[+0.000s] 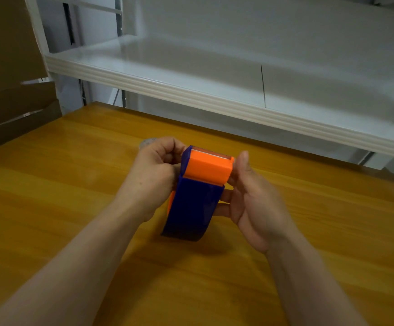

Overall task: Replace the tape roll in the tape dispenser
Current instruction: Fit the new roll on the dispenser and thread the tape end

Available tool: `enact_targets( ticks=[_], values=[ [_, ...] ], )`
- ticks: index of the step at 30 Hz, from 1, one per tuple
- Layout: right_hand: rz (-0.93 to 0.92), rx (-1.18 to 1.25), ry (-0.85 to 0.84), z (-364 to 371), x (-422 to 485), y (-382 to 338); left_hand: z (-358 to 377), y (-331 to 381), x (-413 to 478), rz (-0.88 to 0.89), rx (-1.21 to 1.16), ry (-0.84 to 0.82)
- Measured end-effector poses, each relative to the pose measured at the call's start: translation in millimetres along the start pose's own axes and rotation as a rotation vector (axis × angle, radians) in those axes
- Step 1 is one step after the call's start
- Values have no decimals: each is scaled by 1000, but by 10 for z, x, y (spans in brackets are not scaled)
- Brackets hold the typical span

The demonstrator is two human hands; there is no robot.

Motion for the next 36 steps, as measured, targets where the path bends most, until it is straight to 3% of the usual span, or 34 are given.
enact_targets(
  ticks=[8,24,36],
  values=[
    [34,-3,66,-61,32,21,61,-50,-16,-31,22,-5],
    [44,-112,9,-123,0,-52,161,-27,-35,-58,-26,-60],
    [17,-98,212,-157,4,-68,195,-76,-23,-33,-51,-6]
  ],
)
Point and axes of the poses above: each hand's wrist, its own x-axis towards the middle knuckle, its own z-axis out of the palm, y = z × x, the point moved 3 cm from there along x, towards the middle knuckle, and after that the axes turned 10 degrees about -x, right-handed, at the moved point
